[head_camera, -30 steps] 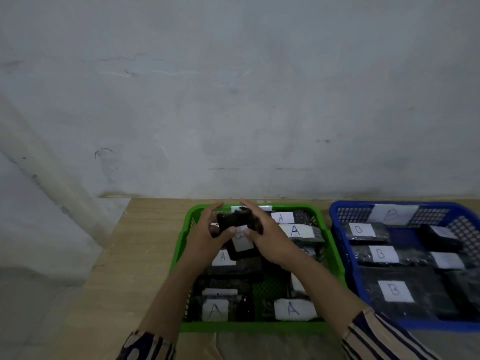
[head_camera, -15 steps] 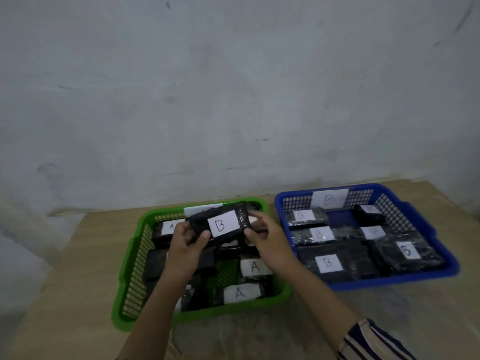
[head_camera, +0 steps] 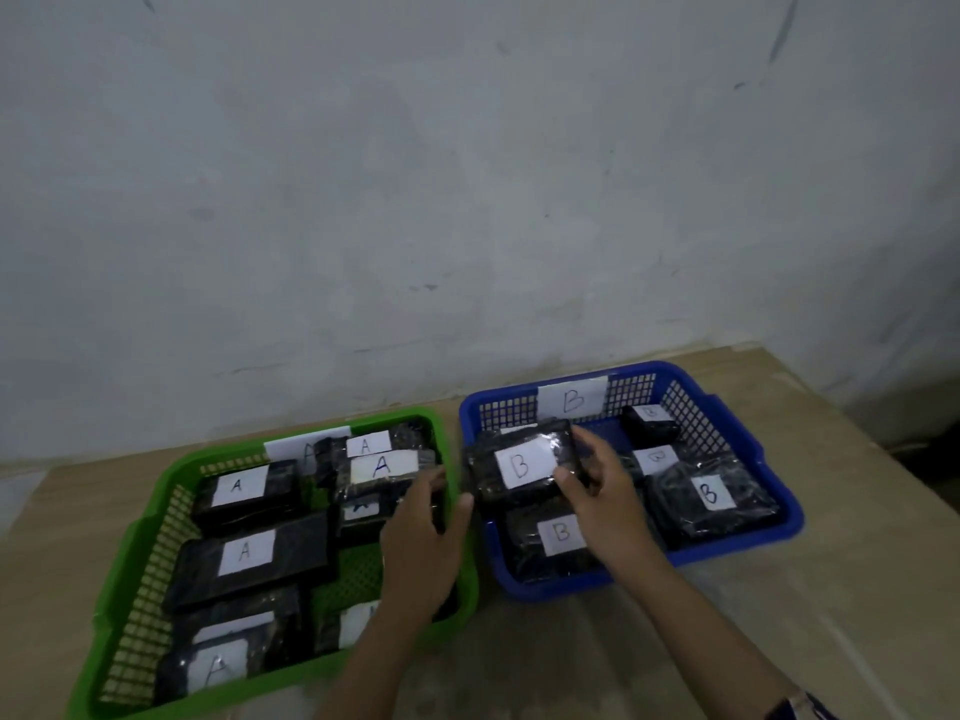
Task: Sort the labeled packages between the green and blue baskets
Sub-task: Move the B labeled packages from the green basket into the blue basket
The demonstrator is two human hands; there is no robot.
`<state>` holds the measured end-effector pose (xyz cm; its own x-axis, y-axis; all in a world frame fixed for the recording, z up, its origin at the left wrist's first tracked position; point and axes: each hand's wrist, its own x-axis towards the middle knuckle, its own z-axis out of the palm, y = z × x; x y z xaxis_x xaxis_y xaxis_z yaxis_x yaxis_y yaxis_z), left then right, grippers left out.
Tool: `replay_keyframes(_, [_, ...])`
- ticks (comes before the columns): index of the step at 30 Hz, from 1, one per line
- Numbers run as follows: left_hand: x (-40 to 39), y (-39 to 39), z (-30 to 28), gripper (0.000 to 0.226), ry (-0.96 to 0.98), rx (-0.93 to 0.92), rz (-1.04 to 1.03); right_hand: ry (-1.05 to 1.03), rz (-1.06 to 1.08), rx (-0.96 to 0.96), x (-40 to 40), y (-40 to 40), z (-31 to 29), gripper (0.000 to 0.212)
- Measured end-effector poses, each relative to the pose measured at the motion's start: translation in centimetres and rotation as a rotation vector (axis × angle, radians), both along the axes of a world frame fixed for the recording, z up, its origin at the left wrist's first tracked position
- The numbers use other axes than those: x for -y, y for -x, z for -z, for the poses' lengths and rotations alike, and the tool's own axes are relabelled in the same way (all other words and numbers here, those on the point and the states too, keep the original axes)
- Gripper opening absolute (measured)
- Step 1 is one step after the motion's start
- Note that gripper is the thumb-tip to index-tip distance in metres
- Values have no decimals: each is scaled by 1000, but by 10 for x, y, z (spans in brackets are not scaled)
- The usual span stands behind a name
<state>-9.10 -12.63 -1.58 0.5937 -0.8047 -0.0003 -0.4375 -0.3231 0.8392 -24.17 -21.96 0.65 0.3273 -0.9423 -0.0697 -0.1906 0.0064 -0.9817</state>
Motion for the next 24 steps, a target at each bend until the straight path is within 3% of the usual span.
replay_keyframes(3, [9, 22, 19, 48, -150, 281, 79, 18, 56, -95, 10, 27, 8, 44])
replay_keyframes(5, [13, 32, 29, 67, -248, 464, 120, 27, 68, -158, 15, 39, 13, 45])
replay_keyframes(7, [14, 38, 38, 88, -218, 630, 102, 20, 65, -210, 18, 47, 19, 46])
replay_keyframes(8, [14, 41, 42, 80, -160, 683, 68, 11, 52, -236, 19, 49, 23, 46])
replay_keyframes(10, [15, 43, 43, 60, -136, 707, 41, 2, 4, -296, 16, 49, 29, 47])
replay_keyframes(13, [15, 43, 41, 58, -160, 711, 20, 30, -72, -409, 4, 42, 40, 44])
replay_keyframes(18, [15, 43, 42, 53, -162, 701, 1, 129, -92, -915, -4, 43, 49, 48])
replay_keyframes(24, [15, 44, 39, 73, -169, 691, 30, 250, -127, -993, -9, 43, 53, 38])
